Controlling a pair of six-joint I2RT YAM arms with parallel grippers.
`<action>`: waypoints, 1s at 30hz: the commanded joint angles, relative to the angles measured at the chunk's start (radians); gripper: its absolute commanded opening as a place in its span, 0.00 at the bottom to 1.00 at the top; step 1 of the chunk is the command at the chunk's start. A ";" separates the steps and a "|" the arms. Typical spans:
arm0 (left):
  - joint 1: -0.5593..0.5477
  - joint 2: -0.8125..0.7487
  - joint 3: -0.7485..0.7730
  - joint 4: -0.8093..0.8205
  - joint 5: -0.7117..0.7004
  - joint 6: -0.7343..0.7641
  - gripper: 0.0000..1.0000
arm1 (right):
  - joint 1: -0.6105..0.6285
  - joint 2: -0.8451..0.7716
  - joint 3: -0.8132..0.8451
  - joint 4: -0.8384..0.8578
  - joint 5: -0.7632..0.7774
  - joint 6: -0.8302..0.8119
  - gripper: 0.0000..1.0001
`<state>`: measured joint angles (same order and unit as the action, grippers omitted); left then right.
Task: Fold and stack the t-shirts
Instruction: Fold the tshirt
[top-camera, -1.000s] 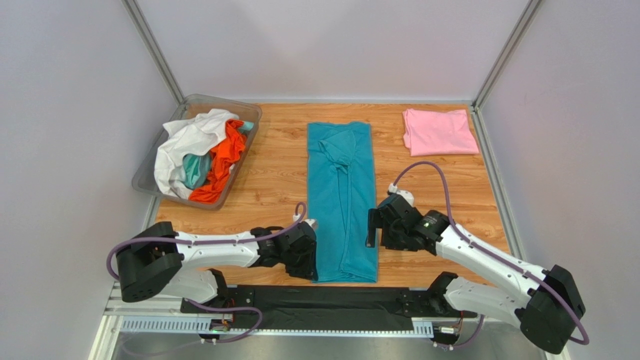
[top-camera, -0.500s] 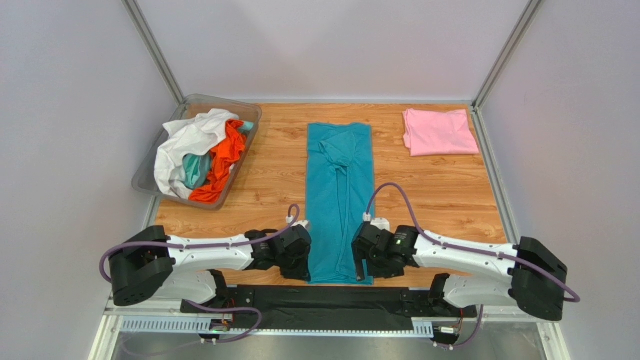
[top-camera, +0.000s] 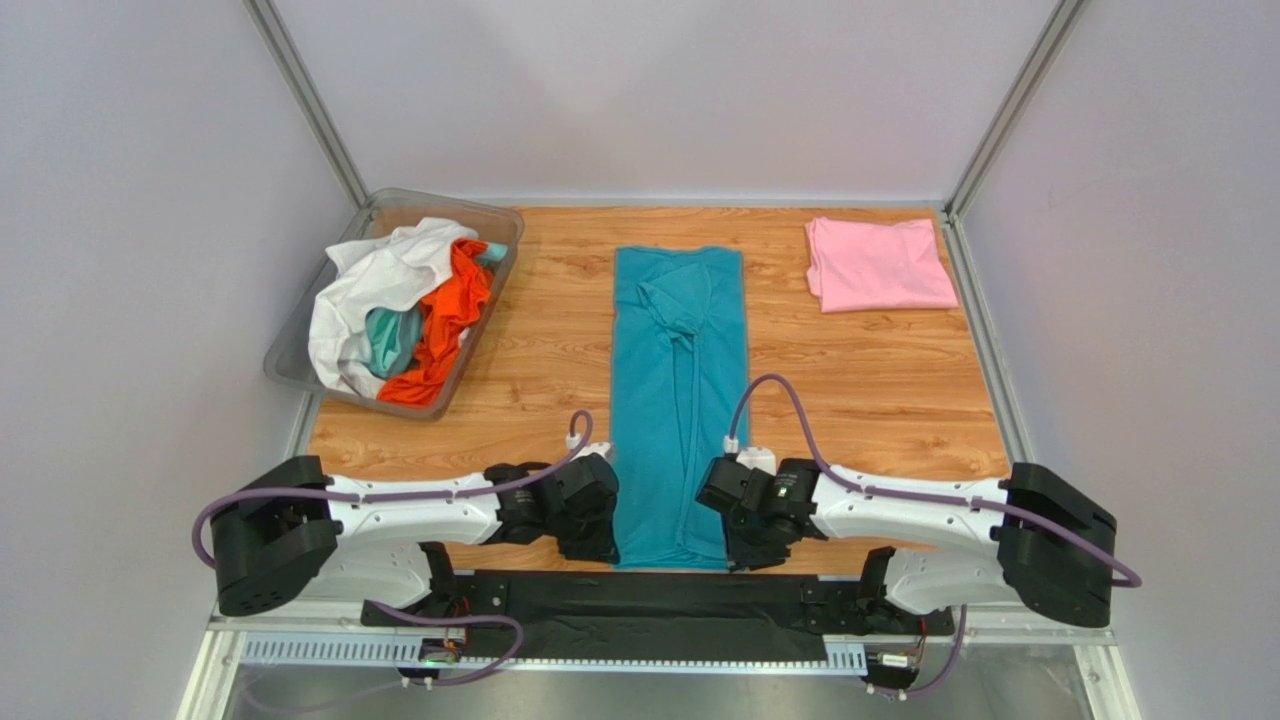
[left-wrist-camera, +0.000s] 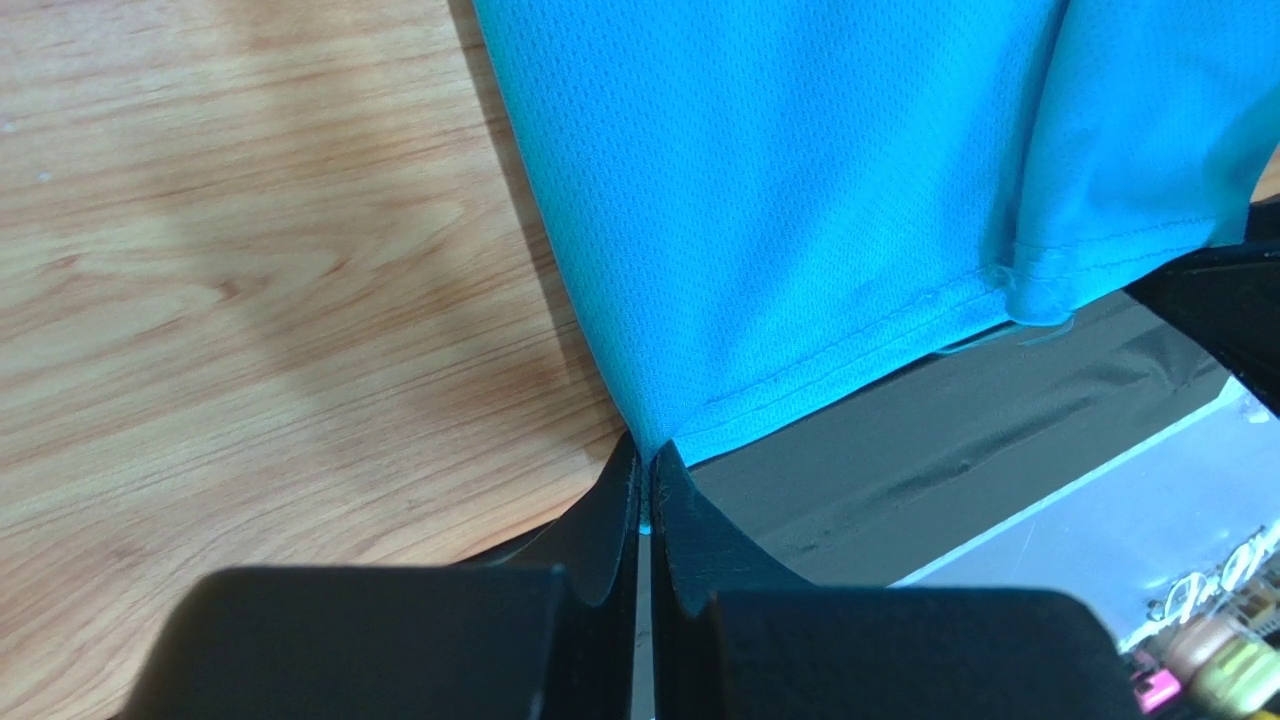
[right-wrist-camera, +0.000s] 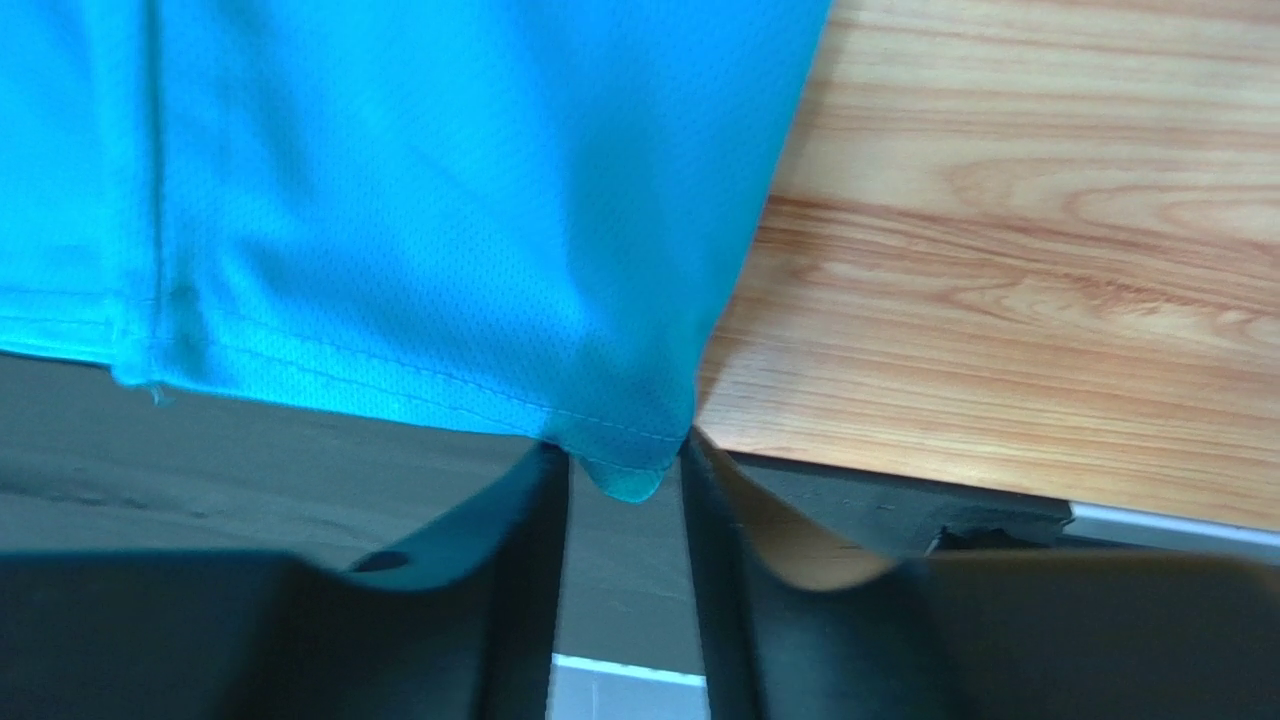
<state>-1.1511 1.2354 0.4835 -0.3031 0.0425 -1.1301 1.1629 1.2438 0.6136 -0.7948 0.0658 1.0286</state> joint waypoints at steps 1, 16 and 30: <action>-0.007 -0.022 -0.026 -0.056 -0.039 -0.016 0.00 | 0.003 -0.014 -0.020 -0.015 0.031 0.041 0.30; -0.007 -0.097 -0.046 -0.083 -0.041 -0.022 0.00 | 0.000 -0.124 -0.043 -0.003 0.022 -0.022 0.00; 0.065 -0.191 0.158 -0.221 -0.147 0.102 0.00 | -0.104 -0.135 0.141 -0.041 0.144 -0.197 0.00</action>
<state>-1.1351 1.0420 0.5571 -0.4862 -0.0624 -1.1011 1.1007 1.1069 0.6865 -0.8326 0.1440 0.9142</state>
